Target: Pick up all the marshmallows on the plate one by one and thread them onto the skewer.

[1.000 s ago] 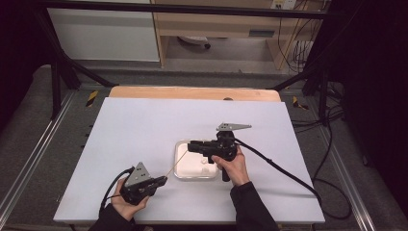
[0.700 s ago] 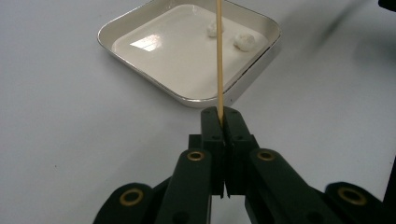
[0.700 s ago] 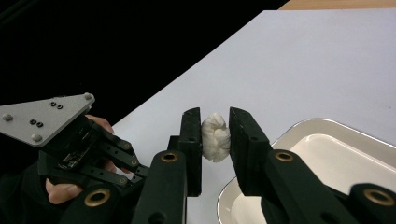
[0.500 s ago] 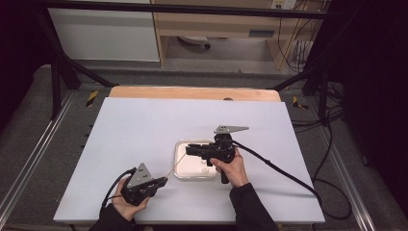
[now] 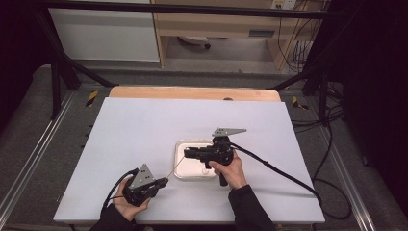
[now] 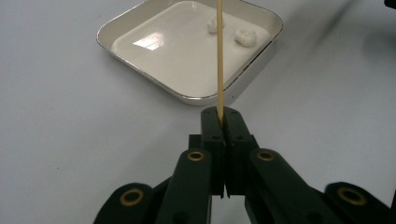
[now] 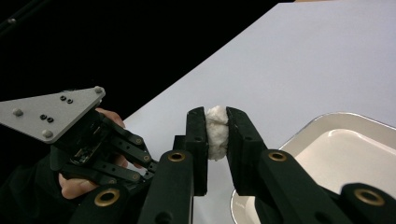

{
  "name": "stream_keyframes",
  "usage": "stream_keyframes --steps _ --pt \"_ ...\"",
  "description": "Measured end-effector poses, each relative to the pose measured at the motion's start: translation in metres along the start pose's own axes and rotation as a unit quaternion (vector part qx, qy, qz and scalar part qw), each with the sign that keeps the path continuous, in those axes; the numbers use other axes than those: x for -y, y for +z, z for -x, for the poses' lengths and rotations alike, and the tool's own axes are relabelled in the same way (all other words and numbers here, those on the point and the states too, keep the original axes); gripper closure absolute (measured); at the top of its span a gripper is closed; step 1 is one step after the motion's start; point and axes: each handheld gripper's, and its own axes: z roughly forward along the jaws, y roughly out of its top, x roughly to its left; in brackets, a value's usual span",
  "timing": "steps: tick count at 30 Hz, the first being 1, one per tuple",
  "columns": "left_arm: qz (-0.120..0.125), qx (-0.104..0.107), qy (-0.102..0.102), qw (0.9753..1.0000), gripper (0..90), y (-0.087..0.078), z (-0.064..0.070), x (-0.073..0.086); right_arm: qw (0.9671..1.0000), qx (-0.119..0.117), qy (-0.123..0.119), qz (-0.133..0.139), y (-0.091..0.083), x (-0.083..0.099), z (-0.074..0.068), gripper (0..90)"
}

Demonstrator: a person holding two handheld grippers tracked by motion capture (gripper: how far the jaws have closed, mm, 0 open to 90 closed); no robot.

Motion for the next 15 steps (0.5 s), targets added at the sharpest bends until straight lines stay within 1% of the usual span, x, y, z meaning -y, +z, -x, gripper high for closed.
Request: stream_keyframes --steps 15 --pt "-0.003 -0.005 0.004 1.0000 89.0 0.0020 0.0029 0.0000 1.0000 -0.006 -0.006 0.003 0.0027 0.0057 -0.0036 80.8"
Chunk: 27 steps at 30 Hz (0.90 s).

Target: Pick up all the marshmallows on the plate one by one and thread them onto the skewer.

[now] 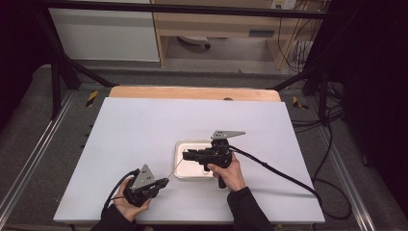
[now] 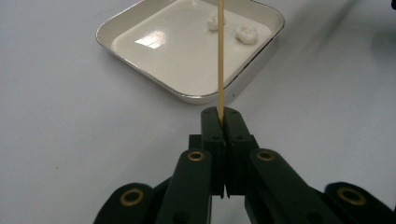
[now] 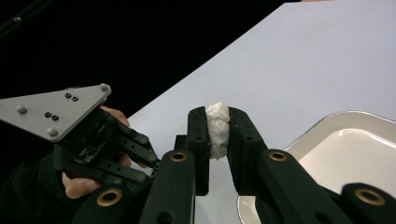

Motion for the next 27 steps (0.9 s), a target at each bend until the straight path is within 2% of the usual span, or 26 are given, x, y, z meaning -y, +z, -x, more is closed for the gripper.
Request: stream_keyframes --steps 10,27 --pt "-0.004 -0.003 -0.003 1.0000 89.0 0.0008 0.0002 0.0007 1.0000 0.001 -0.001 -0.003 0.0020 0.0029 -0.0010 81.0" --pt "-0.009 -0.010 0.010 0.9999 89.0 0.0010 0.0027 0.0003 0.9998 -0.008 -0.003 -0.016 0.0029 0.0054 -0.0014 81.4"
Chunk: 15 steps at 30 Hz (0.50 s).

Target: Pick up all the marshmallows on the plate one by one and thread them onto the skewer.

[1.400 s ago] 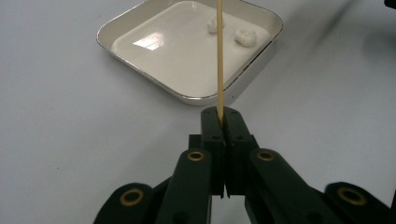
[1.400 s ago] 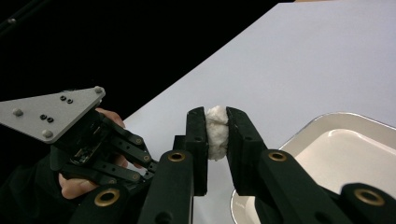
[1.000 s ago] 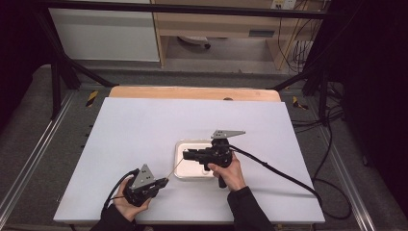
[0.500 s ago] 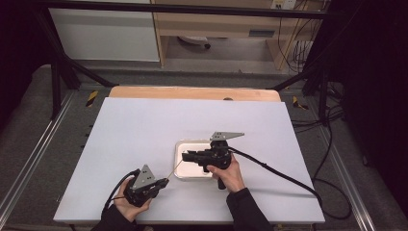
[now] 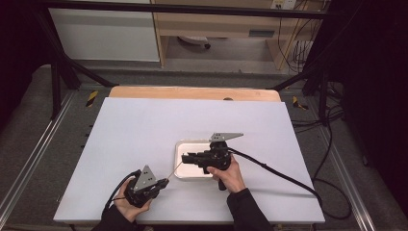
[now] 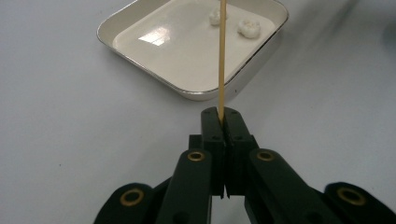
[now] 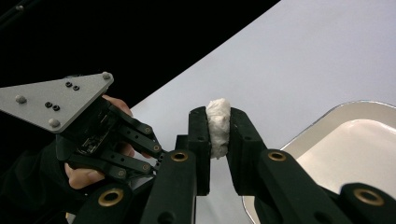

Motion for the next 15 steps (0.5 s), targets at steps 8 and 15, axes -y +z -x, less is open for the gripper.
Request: stream_keyframes --steps 8,15 --pt "-0.003 -0.002 0.003 1.0000 89.0 0.0008 0.0010 0.0000 1.0000 -0.002 0.001 -0.003 0.0015 0.0020 -0.0004 81.6" --pt "-0.001 -0.002 0.004 1.0000 89.0 0.0002 0.0009 -0.0002 1.0000 -0.001 -0.001 -0.003 0.0022 0.0029 -0.0002 81.6"
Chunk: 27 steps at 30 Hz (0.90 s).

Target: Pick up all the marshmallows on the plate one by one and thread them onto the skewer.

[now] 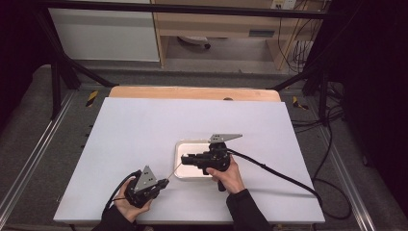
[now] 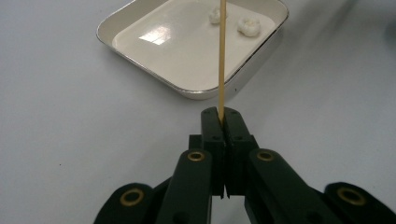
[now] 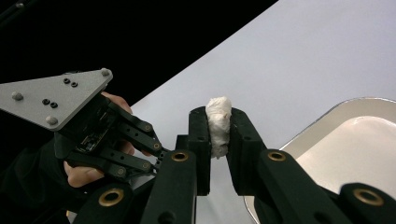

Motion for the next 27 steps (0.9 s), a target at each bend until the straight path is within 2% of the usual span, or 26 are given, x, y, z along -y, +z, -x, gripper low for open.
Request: stream_keyframes --steps 27 --pt "-0.003 -0.004 0.004 1.0000 89.0 0.0008 0.0019 -0.0009 1.0000 -0.007 0.002 -0.004 0.0023 0.0030 0.0002 82.2"
